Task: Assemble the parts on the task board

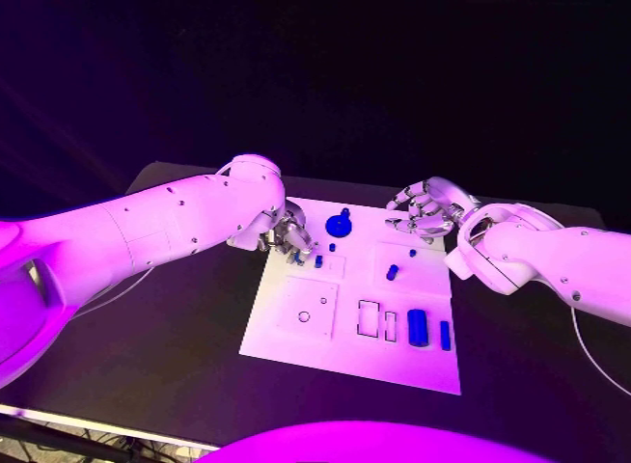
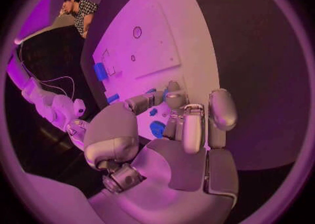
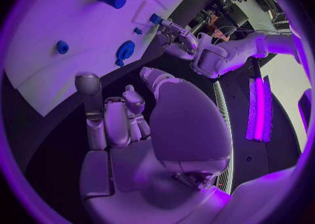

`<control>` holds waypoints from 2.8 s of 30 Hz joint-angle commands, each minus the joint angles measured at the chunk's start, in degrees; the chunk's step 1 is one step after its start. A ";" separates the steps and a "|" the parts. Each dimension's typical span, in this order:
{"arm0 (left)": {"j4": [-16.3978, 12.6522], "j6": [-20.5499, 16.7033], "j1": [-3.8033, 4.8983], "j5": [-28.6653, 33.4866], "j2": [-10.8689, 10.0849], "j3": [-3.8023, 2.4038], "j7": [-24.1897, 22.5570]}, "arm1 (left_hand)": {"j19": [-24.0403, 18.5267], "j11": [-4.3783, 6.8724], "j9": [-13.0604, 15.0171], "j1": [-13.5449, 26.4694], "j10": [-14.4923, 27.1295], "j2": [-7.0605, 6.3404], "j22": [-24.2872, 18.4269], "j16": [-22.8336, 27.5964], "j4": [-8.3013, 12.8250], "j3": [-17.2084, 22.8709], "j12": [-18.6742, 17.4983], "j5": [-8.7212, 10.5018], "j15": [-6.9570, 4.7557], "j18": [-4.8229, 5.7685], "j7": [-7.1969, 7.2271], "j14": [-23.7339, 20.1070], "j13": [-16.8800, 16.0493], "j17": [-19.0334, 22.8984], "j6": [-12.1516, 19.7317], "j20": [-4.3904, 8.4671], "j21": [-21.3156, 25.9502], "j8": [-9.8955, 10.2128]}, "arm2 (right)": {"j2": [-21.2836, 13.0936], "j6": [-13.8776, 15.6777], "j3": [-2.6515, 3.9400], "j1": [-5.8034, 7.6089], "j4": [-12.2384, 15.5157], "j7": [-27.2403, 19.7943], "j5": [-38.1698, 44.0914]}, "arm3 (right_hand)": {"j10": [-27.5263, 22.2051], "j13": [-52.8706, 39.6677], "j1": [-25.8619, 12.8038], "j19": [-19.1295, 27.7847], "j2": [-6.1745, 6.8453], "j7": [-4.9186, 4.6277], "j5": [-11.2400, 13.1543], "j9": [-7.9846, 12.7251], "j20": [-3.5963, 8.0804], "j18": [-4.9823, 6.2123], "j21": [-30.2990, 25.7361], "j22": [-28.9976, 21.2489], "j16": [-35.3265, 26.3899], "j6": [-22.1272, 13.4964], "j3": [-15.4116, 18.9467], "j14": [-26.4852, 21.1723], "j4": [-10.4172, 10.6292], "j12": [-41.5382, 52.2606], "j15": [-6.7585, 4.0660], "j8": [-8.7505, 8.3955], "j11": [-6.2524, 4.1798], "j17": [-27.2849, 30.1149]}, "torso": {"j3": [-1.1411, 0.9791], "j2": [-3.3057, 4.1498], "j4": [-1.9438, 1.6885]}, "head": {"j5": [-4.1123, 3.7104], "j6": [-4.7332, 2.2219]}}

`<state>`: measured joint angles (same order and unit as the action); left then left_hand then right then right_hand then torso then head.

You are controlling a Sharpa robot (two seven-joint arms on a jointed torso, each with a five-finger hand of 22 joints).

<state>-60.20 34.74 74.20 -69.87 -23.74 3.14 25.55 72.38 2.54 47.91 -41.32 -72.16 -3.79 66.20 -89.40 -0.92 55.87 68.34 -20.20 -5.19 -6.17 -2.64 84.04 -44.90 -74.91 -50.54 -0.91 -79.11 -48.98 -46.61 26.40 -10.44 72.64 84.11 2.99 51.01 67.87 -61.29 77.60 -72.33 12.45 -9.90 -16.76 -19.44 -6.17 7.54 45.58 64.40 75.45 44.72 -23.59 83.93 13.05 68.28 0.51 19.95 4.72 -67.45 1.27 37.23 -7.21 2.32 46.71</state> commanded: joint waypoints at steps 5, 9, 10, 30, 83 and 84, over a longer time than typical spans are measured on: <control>-0.20 0.96 -0.06 0.11 0.24 0.02 -1.12 | 0.35 0.15 0.14 -0.97 -0.01 0.70 0.14 -0.05 8.56 8.51 -0.08 -5.99 -0.33 0.65 1.41 5.52 -0.02 -13.58 -1.96 -0.10 -0.31 0.18 | 0.09 -0.83 0.00 -0.03 -0.01 -0.35 0.35 | 0.20 0.05 0.16 -0.27 0.12 0.17 -0.17 0.05 0.16 0.62 -0.26 -0.05 -0.33 -0.41 -0.28 0.44 -0.03 -0.15 -0.41 0.18 -0.09 -0.09 | 0.02 0.05 0.06 | 0.00 0.01; -0.16 1.04 -0.10 0.11 0.31 0.08 -1.15 | 0.24 0.14 0.15 -0.99 0.02 0.69 -0.01 -0.02 8.56 8.48 -0.13 -6.02 -0.33 0.61 1.41 5.49 0.07 -13.48 -1.97 -0.10 -0.24 0.19 | 0.08 -0.84 0.00 -0.03 0.00 -0.34 0.36 | 0.20 0.05 0.16 -0.27 0.12 0.17 -0.17 0.05 0.16 0.62 -0.26 -0.05 -0.33 -0.41 -0.28 0.44 -0.03 -0.15 -0.41 0.18 -0.09 -0.09 | -0.01 0.06 0.09 | -0.05 0.06; -0.12 1.09 -0.11 0.11 0.33 0.10 -1.10 | 0.24 0.14 0.15 -0.99 0.02 0.69 -0.01 -0.02 8.56 8.48 -0.13 -6.02 -0.33 0.61 1.41 5.49 0.07 -13.48 -1.97 -0.10 -0.24 0.19 | 0.07 -0.84 0.00 -0.03 0.00 -0.33 0.36 | 0.20 0.05 0.16 -0.27 0.12 0.17 -0.17 0.05 0.16 0.62 -0.26 -0.05 -0.33 -0.41 -0.28 0.44 -0.03 -0.15 -0.41 0.18 -0.09 -0.09 | -0.02 0.05 0.06 | -0.07 0.08; 0.07 1.65 -0.12 -0.03 0.22 0.26 -0.84 | 0.14 0.14 0.16 -1.00 0.09 0.69 -0.14 0.01 8.56 8.45 -0.21 -6.03 -0.33 0.58 1.40 5.47 0.23 -13.41 -1.97 -0.09 -0.18 0.21 | 0.04 -0.80 0.00 -0.03 -0.03 -0.29 0.36 | 0.20 0.05 0.16 -0.27 0.12 0.17 -0.17 0.05 0.16 0.62 -0.26 -0.05 -0.33 -0.41 -0.28 0.44 -0.03 -0.15 -0.41 0.18 -0.09 -0.09 | 0.02 0.00 0.06 | -0.09 0.17; 0.95 2.07 -0.27 1.17 0.88 0.48 1.60 | 0.14 0.12 0.33 -1.22 0.08 0.73 -0.17 0.01 8.48 8.15 -0.26 -6.18 -0.32 0.58 1.38 5.48 0.17 -13.43 -1.98 -0.09 -0.15 0.42 | -0.02 -0.86 0.00 -0.03 0.07 -0.24 0.41 | 0.20 0.05 0.16 -0.27 0.12 0.17 -0.17 0.05 0.16 0.62 -0.26 -0.05 -0.33 -0.41 -0.28 0.44 -0.03 -0.15 -0.41 0.18 -0.09 -0.09 | 0.01 0.02 0.05 | -0.14 0.24; 0.95 2.01 -0.27 1.17 0.88 0.48 1.60 | 0.14 0.12 0.33 -1.22 0.08 0.73 -0.17 0.01 8.48 8.15 -0.26 -6.18 -0.32 0.58 1.38 5.48 0.17 -13.43 -1.98 -0.09 -0.15 0.42 | -0.01 -0.85 0.00 -0.03 0.07 -0.24 0.41 | 0.20 0.05 0.16 -0.27 0.12 0.17 -0.17 0.05 0.16 0.62 -0.26 -0.05 -0.33 -0.41 -0.28 0.44 -0.03 -0.15 -0.41 0.18 -0.09 -0.09 | 0.00 0.02 0.05 | -0.13 0.24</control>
<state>-59.15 35.21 74.03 -69.16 -22.96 3.53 26.70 72.38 2.34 48.20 -41.45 -71.96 -3.92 66.12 -89.39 -0.63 55.59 68.34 -21.53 -5.19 -6.17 -2.83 84.04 -44.73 -74.90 -50.74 -0.92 -79.11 -48.68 -46.63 26.30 -10.44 72.64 84.11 3.04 51.02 67.87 -61.31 77.60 -72.33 12.45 -9.90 -16.76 -19.45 -6.17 7.54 45.58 64.41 75.45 44.73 -23.59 83.93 13.04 68.28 0.51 19.94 4.72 -67.45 1.28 37.24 -7.16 2.14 46.96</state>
